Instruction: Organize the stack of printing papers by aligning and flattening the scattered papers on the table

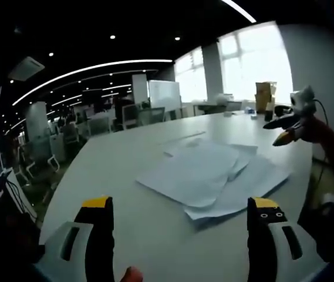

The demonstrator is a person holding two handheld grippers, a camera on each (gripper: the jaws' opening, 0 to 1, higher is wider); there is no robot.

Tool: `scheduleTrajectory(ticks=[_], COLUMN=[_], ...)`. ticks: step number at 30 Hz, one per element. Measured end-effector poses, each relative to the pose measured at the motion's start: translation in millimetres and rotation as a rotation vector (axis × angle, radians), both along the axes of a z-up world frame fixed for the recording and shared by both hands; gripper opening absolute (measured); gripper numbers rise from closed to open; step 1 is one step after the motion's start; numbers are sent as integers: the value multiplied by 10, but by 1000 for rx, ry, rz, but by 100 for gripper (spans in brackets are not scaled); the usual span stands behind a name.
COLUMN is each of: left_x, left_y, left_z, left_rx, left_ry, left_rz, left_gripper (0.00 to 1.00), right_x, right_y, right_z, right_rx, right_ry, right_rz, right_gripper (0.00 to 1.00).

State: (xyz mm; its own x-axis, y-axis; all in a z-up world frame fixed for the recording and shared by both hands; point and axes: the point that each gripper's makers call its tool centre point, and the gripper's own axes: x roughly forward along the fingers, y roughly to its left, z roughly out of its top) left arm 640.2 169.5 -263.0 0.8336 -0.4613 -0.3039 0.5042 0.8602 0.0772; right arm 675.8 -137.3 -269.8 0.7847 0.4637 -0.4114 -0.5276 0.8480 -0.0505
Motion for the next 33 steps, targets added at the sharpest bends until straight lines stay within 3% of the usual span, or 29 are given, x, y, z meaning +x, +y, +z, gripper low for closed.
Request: scheduleTrajectory(ticks=[33], left_x=[-9], left_y=[10], left_z=[-2], left_rx=[12], left_ry=[-3], left_rz=[-3], left_gripper=[97], right_x=[107], right_y=[304], right_z=[78], right_rx=[50], right_ry=[-29], right_rz=[52], right_gripper=[86])
